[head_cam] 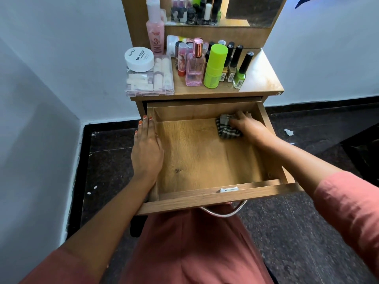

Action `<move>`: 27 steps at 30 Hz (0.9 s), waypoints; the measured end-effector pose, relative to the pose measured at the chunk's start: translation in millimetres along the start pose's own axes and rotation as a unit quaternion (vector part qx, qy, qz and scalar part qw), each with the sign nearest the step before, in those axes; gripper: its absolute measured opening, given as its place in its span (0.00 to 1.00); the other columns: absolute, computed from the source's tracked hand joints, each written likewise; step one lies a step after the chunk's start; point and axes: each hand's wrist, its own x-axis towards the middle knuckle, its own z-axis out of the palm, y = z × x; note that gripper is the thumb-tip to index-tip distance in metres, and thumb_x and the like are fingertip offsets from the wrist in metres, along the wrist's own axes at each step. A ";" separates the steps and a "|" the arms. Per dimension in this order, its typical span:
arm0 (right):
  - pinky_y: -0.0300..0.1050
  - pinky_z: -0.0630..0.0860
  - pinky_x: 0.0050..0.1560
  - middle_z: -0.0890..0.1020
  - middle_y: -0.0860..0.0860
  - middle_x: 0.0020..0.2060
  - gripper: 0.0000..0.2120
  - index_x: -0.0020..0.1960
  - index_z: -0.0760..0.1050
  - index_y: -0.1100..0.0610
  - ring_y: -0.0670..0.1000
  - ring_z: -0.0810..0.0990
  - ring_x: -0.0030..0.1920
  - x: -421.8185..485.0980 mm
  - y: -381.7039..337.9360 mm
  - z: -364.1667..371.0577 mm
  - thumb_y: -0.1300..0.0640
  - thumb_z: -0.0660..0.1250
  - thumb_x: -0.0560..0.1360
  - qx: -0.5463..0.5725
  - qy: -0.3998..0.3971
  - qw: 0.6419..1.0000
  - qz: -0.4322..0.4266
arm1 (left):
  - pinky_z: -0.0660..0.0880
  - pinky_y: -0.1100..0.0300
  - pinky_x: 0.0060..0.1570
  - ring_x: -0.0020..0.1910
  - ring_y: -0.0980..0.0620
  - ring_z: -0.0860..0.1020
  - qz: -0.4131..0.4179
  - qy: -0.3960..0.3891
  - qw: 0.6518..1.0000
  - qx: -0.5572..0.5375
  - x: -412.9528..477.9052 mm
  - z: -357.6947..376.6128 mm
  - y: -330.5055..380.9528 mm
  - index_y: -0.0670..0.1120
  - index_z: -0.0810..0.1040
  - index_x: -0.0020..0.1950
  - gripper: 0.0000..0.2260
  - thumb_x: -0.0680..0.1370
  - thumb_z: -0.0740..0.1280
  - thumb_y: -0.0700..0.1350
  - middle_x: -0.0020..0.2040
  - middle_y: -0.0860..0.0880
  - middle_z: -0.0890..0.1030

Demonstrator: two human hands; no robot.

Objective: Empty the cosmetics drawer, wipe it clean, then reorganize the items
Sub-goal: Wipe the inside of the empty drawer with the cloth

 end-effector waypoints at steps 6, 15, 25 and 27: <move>0.53 0.69 0.65 0.69 0.62 0.65 0.18 0.66 0.65 0.57 0.63 0.71 0.63 16.9 2.5 4.6 0.55 0.59 0.78 0.089 -0.015 0.995 0.049 | 0.53 0.54 0.75 0.76 0.48 0.53 -0.003 0.002 1.000 -0.007 -0.8 1.2 -3.0 0.41 0.55 0.74 0.21 0.81 0.50 0.39 0.76 0.44 0.54; 0.59 0.73 0.60 0.60 0.62 0.69 0.22 0.68 0.64 0.56 0.66 0.69 0.63 12.3 -51.2 18.7 0.64 0.61 0.75 0.092 0.011 0.996 0.008 | 0.51 0.55 0.75 0.76 0.49 0.52 -0.008 0.004 1.000 -0.014 -1.4 2.5 -1.9 0.41 0.55 0.74 0.21 0.81 0.50 0.40 0.76 0.44 0.54; 0.59 0.73 0.60 0.62 0.57 0.71 0.19 0.70 0.61 0.56 0.63 0.71 0.64 15.8 -48.5 26.6 0.57 0.54 0.80 0.062 0.049 0.997 0.012 | 0.51 0.55 0.75 0.76 0.48 0.53 0.005 0.001 1.000 0.005 -1.8 0.3 -1.9 0.40 0.56 0.74 0.21 0.81 0.50 0.39 0.76 0.44 0.55; 0.60 0.74 0.59 0.62 0.59 0.71 0.21 0.71 0.58 0.55 0.65 0.72 0.63 10.7 -28.4 29.5 0.59 0.55 0.79 0.062 0.043 0.995 0.070 | 0.51 0.55 0.75 0.76 0.48 0.53 0.009 0.002 1.000 0.006 -2.6 0.5 -1.7 0.40 0.56 0.74 0.21 0.81 0.50 0.39 0.76 0.44 0.55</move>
